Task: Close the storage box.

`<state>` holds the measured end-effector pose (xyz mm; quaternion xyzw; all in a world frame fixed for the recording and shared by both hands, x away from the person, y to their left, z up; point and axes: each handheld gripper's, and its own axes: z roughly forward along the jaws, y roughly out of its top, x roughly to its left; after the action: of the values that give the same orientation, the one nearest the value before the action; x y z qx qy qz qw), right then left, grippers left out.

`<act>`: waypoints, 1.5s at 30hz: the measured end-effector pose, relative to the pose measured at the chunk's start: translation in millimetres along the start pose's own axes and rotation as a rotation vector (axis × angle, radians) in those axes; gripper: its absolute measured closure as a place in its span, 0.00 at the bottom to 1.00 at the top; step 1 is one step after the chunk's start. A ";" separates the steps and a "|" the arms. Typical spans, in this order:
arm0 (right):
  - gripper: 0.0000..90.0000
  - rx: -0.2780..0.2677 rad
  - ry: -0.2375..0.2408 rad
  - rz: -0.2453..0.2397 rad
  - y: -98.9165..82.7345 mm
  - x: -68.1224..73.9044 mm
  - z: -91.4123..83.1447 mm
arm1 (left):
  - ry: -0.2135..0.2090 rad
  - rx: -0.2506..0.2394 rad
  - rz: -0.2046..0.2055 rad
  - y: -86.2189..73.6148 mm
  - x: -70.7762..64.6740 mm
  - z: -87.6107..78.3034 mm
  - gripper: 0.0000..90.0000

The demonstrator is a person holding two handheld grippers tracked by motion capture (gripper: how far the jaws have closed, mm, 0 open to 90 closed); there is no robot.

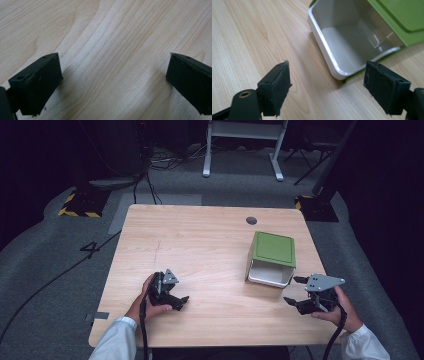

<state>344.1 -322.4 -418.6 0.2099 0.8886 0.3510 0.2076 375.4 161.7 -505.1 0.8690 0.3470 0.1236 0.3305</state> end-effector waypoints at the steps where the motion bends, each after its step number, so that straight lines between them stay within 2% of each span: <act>1: 0.23 0.000 -0.008 0.001 -2.4 -0.9 -0.6 | 0.000 0.000 -0.001 0.0 -0.1 0.0 0.01; 11: 0.23 0.035 -0.061 0.059 -30.2 -8.1 -1.1 | 0.000 0.000 -0.002 0.0 -0.2 0.0 0.01; 17: 0.22 0.049 -0.087 0.138 -55.4 -13.9 1.5 | 0.001 0.000 -0.002 0.0 -0.2 0.0 0.01; 26: 0.22 0.069 -0.111 0.222 -83.1 -19.2 9.5 | 0.001 0.000 -0.002 0.0 -0.2 0.0 0.01; 35: 0.20 0.050 -0.114 0.330 -108.9 -20.9 12.5 | 0.001 0.000 -0.002 0.0 -0.2 0.0 0.01; 37: 0.20 0.036 -0.107 0.365 -112.7 -22.2 11.6 | 0.000 0.000 0.000 0.0 0.0 0.0 0.01; 40: 0.18 0.038 -0.142 0.377 -114.3 -23.1 11.1 | 0.001 0.000 -0.002 0.0 -0.2 0.0 0.01; 41: 0.18 0.029 -0.132 0.404 -116.6 -24.0 11.3 | 0.000 0.000 -0.001 0.0 -0.1 0.0 0.01; 45: 0.18 0.030 -0.126 0.408 -117.3 -24.9 11.1 | 0.000 0.000 -0.002 -0.1 -0.2 0.0 0.01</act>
<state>343.7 -407.4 -503.9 0.4101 0.8180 0.3587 0.1845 375.2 161.6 -505.1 0.8685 0.3479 0.1234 0.3307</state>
